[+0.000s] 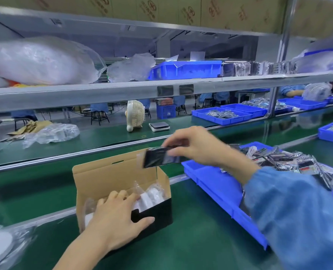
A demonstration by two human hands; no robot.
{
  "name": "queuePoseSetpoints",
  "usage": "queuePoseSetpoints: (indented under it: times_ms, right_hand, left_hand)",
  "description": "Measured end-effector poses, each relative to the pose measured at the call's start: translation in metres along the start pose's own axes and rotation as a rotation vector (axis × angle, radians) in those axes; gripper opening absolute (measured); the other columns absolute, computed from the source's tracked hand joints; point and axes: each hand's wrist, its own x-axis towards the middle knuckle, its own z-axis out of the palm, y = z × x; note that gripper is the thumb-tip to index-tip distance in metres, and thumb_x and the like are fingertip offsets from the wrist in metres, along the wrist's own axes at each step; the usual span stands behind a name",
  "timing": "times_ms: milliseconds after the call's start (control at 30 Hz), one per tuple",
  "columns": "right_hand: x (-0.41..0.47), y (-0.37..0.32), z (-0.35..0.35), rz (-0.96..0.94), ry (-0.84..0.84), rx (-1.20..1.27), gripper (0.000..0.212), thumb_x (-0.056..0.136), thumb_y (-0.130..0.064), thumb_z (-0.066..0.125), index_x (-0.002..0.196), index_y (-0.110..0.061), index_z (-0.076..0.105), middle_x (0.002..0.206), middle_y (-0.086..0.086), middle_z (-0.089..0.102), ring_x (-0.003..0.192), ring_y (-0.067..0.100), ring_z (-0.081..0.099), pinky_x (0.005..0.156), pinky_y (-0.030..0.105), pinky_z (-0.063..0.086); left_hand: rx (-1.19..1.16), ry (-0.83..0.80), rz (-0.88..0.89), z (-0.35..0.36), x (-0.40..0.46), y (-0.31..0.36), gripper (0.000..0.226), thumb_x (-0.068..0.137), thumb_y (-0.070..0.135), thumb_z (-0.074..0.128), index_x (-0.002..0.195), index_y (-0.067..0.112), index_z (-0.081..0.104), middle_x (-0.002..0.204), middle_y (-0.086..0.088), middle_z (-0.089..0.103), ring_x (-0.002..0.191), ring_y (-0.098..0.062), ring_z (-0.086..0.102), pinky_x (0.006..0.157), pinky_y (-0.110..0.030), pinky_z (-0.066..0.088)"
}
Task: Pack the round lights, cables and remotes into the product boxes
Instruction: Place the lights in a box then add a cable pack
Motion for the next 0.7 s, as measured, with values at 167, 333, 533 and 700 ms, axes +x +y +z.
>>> queuePoseSetpoints:
  times_ms: [167,333,533,700]
  right_hand:
    - [0.045,0.002,0.088,-0.095,-0.119,-0.455,0.022,0.088,-0.014,0.065,0.107,-0.023,0.071,0.107,-0.005,0.070,0.102,0.018,0.061,0.086,0.030,0.048]
    - [0.044,0.022,0.118,-0.248,-0.154,-0.827,0.026,0.093,-0.016,0.053,0.108,-0.029,0.071,0.110,-0.004,0.061,0.107,0.021,0.049,0.089,0.035,0.030]
    - [0.035,0.018,0.122,-0.283,-0.303,-1.077,0.022,0.084,-0.005,0.053,0.072,-0.023,0.056,0.087,0.001,0.066,0.069,0.024,0.046,0.078,0.031,0.026]
    - [0.040,0.045,0.080,-0.224,0.142,-0.189,0.018,0.091,-0.009,0.061,0.101,-0.014,0.075,0.101,0.001,0.074,0.094,0.017,0.066,0.089,0.026,0.047]
  left_hand:
    - [0.014,-0.053,0.056,-0.008,-0.005,-0.008,0.098,0.061,0.095,0.015,0.143,0.044,0.035,0.142,0.022,0.045,0.123,-0.012,0.038,0.098,-0.040,0.032]
    - [0.096,-0.031,0.042,-0.016,-0.006,-0.015,0.087,0.064,0.095,0.018,0.129,0.043,0.043,0.124,0.020,0.055,0.110,-0.014,0.044,0.090,-0.038,0.030]
    - [0.173,0.068,0.011,-0.011,-0.011,-0.009,0.090,0.062,0.095,0.007,0.123,0.040,0.044,0.113,0.018,0.053,0.105,-0.015,0.042,0.086,-0.036,0.028]
    - [0.133,0.107,-0.004,-0.013,-0.015,-0.008,0.095,0.063,0.095,0.008,0.131,0.038,0.044,0.118,0.011,0.044,0.114,-0.015,0.041,0.092,-0.034,0.032]
